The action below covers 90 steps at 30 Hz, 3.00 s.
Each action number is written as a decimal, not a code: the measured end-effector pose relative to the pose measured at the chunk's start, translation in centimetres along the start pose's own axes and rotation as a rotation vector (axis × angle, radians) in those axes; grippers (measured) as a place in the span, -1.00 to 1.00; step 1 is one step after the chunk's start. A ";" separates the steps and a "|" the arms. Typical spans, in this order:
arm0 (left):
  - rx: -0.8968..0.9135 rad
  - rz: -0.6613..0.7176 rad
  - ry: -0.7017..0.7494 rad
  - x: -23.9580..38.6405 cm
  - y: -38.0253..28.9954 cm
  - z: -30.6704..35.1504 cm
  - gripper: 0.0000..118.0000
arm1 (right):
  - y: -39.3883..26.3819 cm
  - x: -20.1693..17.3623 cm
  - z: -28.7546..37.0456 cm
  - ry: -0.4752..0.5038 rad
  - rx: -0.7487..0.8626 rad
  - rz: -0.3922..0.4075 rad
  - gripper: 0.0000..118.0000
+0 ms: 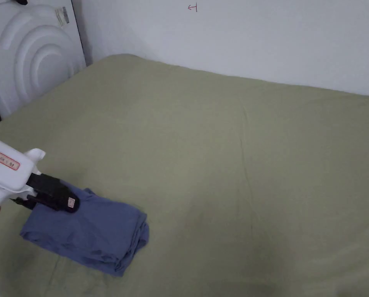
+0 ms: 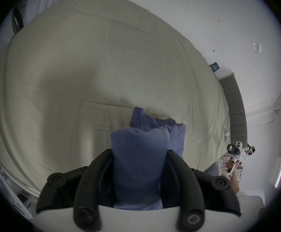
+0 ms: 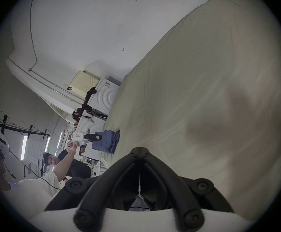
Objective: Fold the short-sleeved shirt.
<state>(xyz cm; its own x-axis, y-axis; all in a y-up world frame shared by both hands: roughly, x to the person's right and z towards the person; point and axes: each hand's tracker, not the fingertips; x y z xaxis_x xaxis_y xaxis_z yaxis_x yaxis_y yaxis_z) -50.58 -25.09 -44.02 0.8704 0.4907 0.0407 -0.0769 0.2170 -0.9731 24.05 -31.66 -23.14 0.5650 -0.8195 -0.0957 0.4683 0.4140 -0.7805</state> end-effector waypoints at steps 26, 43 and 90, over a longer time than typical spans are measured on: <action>0.769 -0.420 0.112 34.0 -14.7 -3.8 -0.93 | 2.8 -12.9 6.4 -0.540 0.422 0.576 -0.96; 1.090 -0.562 0.281 48.5 -20.9 -4.8 -0.92 | 2.3 -19.7 9.6 -0.739 0.792 0.794 -0.95; 1.068 -0.480 0.297 48.3 -21.7 -2.8 1.00 | 1.4 -22.9 11.1 -0.781 0.772 0.793 1.00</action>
<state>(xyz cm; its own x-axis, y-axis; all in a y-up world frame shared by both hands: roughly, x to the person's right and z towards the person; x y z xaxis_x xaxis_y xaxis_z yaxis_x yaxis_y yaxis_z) -5.51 -8.49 -21.62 0.9875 -0.0141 0.1569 0.0440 0.9810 -0.1892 19.26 -7.90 -15.18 0.9728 0.0720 0.2200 -0.0483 0.9926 -0.1116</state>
